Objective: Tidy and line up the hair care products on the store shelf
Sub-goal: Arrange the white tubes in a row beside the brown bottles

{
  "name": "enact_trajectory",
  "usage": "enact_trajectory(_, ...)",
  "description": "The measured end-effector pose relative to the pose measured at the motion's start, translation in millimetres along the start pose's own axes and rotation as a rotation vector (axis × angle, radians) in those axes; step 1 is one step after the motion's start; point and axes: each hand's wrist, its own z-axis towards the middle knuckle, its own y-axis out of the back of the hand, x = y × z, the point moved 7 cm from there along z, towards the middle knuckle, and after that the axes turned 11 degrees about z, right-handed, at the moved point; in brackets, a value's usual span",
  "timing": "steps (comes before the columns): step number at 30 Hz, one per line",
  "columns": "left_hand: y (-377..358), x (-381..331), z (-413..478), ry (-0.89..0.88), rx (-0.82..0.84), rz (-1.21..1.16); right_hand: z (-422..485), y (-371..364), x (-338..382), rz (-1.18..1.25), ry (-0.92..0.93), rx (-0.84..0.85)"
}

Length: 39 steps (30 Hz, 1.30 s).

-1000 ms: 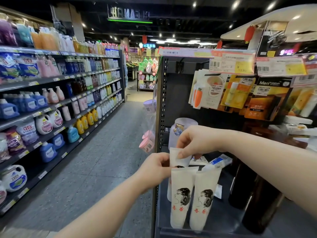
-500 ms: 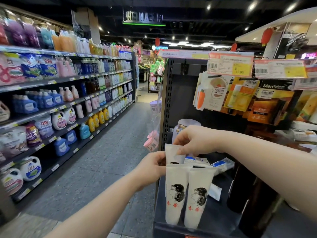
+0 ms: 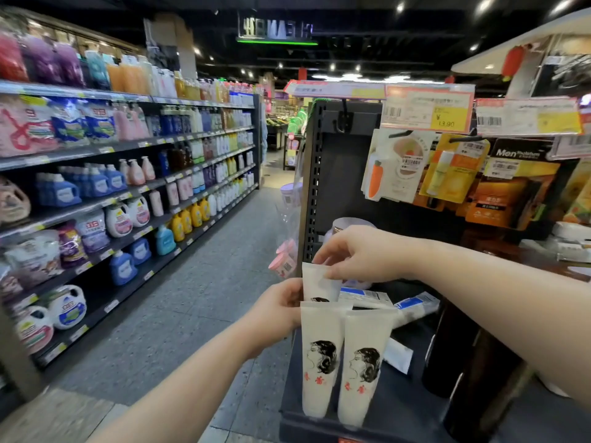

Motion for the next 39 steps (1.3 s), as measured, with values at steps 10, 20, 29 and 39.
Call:
enact_trajectory(10,53,38,59,-0.083,-0.024,-0.063,23,36,-4,0.075,-0.208,-0.258)
enact_trajectory(20,11,60,157,-0.313,0.338,0.746,32,38,28,-0.045,-0.577,-0.378)
enact_trajectory(29,-31,76,169,-0.321,0.512,0.827,23,24,57,-0.163,-0.759,-0.476)
enact_trajectory(39,60,67,148,-0.076,0.438,0.126,27,23,105,-0.218,-0.743,-0.732)
